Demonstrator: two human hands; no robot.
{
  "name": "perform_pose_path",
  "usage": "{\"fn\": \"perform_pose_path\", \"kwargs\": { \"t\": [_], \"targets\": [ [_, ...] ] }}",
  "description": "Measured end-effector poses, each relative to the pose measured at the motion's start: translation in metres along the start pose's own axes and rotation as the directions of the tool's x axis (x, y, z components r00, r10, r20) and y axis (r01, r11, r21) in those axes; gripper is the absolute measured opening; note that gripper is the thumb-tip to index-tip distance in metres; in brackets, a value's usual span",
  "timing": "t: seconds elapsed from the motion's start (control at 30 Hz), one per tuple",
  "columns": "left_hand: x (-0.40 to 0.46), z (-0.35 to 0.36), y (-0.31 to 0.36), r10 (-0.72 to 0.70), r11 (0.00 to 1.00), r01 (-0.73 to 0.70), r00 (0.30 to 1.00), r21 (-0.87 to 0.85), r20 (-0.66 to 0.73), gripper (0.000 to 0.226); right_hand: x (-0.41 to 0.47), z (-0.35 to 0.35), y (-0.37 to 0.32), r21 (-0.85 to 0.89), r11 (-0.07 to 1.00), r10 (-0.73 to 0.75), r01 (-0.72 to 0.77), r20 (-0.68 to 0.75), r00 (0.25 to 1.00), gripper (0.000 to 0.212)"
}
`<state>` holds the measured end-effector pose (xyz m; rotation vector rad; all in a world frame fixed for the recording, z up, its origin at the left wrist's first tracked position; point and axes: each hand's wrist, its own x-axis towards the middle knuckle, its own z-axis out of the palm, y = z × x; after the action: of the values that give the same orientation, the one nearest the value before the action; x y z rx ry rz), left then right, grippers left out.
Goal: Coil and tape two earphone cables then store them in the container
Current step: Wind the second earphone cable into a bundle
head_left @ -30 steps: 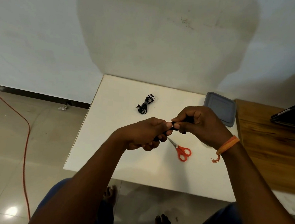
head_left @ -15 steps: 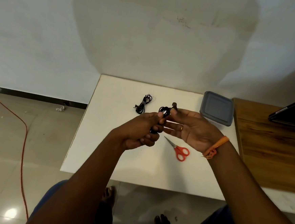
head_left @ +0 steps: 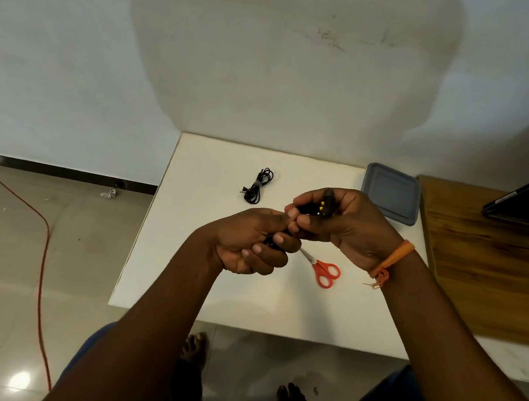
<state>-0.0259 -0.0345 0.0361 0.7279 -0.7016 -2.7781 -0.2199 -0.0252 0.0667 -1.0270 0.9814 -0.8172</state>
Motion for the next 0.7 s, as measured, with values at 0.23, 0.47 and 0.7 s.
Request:
{"fn": "perform_pose_path", "kwargs": {
  "t": [0.23, 0.47, 0.7],
  "targets": [
    [-0.002, 0.002, 0.004, -0.030, 0.999, 0.031, 0.999, 0.024, -0.036, 0.031, 0.002, 0.000, -0.006, -0.330, 0.934, -0.168, 0.138, -0.062, 0.984, 0.014],
    [-0.009, 0.010, 0.009, 0.042, 0.960, 0.008, 0.984, 0.279, -0.175, 0.038, 0.003, -0.002, -0.005, -0.375, 0.905, -0.244, 0.201, -0.070, 0.967, 0.016],
    [0.001, 0.014, 0.001, 0.154, 0.912, -0.047, 0.960, 0.407, -0.233, 0.036, 0.003, -0.007, -0.005, -0.341, 0.925, -0.221, 0.167, -0.127, 0.967, 0.016]
  ]
}}
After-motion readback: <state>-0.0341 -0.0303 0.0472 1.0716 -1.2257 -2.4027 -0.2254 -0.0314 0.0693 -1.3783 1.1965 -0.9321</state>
